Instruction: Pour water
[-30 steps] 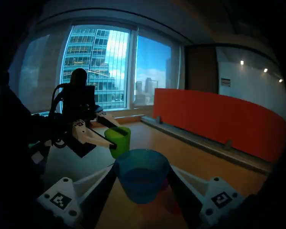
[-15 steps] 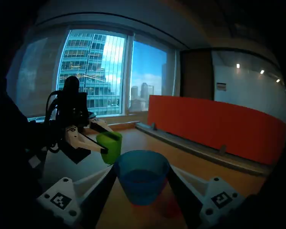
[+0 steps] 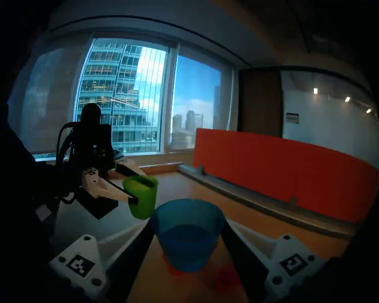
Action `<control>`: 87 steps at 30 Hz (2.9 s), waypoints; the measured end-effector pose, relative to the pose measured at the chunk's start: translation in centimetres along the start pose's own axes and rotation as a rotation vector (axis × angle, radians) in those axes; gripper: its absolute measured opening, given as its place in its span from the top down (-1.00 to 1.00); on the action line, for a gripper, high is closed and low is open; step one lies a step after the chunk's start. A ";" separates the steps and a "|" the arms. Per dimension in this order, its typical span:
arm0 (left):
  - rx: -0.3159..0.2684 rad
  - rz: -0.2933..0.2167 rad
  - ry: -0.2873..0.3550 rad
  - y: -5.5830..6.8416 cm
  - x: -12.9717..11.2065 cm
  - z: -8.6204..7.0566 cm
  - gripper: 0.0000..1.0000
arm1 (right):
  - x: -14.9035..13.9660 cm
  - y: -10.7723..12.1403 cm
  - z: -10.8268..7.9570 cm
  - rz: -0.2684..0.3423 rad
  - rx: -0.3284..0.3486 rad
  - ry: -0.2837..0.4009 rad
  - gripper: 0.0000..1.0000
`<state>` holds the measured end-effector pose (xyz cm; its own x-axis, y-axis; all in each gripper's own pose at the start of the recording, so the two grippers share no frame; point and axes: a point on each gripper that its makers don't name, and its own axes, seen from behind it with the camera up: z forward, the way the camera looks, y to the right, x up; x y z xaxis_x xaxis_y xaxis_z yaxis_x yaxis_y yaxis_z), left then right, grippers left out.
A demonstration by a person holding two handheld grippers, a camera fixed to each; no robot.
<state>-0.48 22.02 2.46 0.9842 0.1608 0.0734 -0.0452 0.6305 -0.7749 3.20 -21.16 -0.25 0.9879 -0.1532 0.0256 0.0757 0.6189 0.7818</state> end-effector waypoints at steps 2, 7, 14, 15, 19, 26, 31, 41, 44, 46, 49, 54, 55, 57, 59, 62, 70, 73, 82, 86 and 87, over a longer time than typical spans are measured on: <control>-0.003 0.003 0.006 0.2 0.2 0.0 -0.76 | 0.1 0.1 0.0 -0.002 -0.003 0.000 -0.83; -0.006 0.008 0.025 0.6 0.6 -0.1 -0.76 | 0.5 0.4 0.1 -0.003 -0.006 0.006 -0.83; -0.015 0.022 0.044 1.4 1.1 -0.1 -0.76 | 1.2 0.5 0.2 -0.008 -0.004 0.016 -0.83; -0.016 0.025 0.048 1.5 1.2 -0.1 -0.76 | 1.3 0.5 0.2 -0.008 -0.004 0.017 -0.83; -0.023 0.031 0.059 1.9 1.6 -0.2 -0.76 | 1.8 0.7 0.4 -0.004 -0.004 0.024 -0.83; -0.027 0.035 0.069 2.3 2.0 -0.3 -0.76 | 2.5 1.0 0.5 -0.005 -0.008 0.035 -0.83; -0.025 0.027 0.067 2.3 1.8 -0.2 -0.76 | 3.0 1.0 0.7 -0.032 -0.009 0.036 -0.83; -0.038 0.008 0.062 3.0 1.1 0.1 -0.76 | 4.4 1.0 1.1 -0.133 -0.018 0.035 -0.83; -0.042 0.007 0.060 3.3 1.0 0.2 -0.75 | 5.0 0.9 1.3 -0.172 -0.020 0.037 -0.83; -0.046 0.008 0.059 3.6 1.0 0.2 -0.75 | 5.4 0.8 1.4 -0.198 -0.020 0.037 -0.83; -0.050 0.007 0.059 3.9 1.0 0.4 -0.75 | 6.0 0.7 1.6 -0.240 -0.021 0.036 -0.83; -0.054 0.001 0.059 4.2 0.9 0.5 -0.75 | 7.0 0.6 2.0 -0.314 -0.025 0.034 -0.83; -0.054 0.000 0.059 4.2 0.9 0.5 -0.75 | 7.2 0.6 2.0 -0.329 -0.026 0.034 -0.83; -0.054 -0.002 0.059 4.3 0.9 0.6 -0.75 | 7.7 0.5 2.1 -0.361 -0.029 0.035 -0.83; -0.054 -0.004 0.060 4.3 0.9 0.7 -0.76 | 8.0 0.5 2.2 -0.390 -0.030 0.036 -0.83; -0.055 -0.007 0.061 4.4 0.9 0.7 -0.75 | 8.7 0.5 2.5 -0.433 -0.034 0.037 -0.83; -0.060 -0.006 0.065 4.6 1.3 0.8 -0.75 | 10.6 0.2 3.1 -0.543 -0.036 0.049 -0.83; -0.060 -0.005 0.066 4.7 1.4 0.8 -0.75 | 11.1 0.2 3.4 -0.587 -0.039 0.049 -0.83; -0.064 -0.010 0.069 4.6 1.4 1.1 -0.75 | 12.1 0.3 4.6 -0.729 -0.050 0.043 -0.83; -0.065 -0.010 0.069 4.6 1.5 1.2 -0.75 | 12.6 0.3 5.1 -0.788 -0.057 0.044 -0.83; -0.065 -0.010 0.069 4.6 1.5 1.2 -0.75 | 12.7 0.3 5.2 -0.803 -0.058 0.044 -0.83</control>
<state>0.58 26.09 -0.27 0.9941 0.1006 0.0393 -0.0266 0.5806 -0.8138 15.08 -26.98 3.56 0.6329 -0.5390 -0.5558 0.7709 0.3720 0.5171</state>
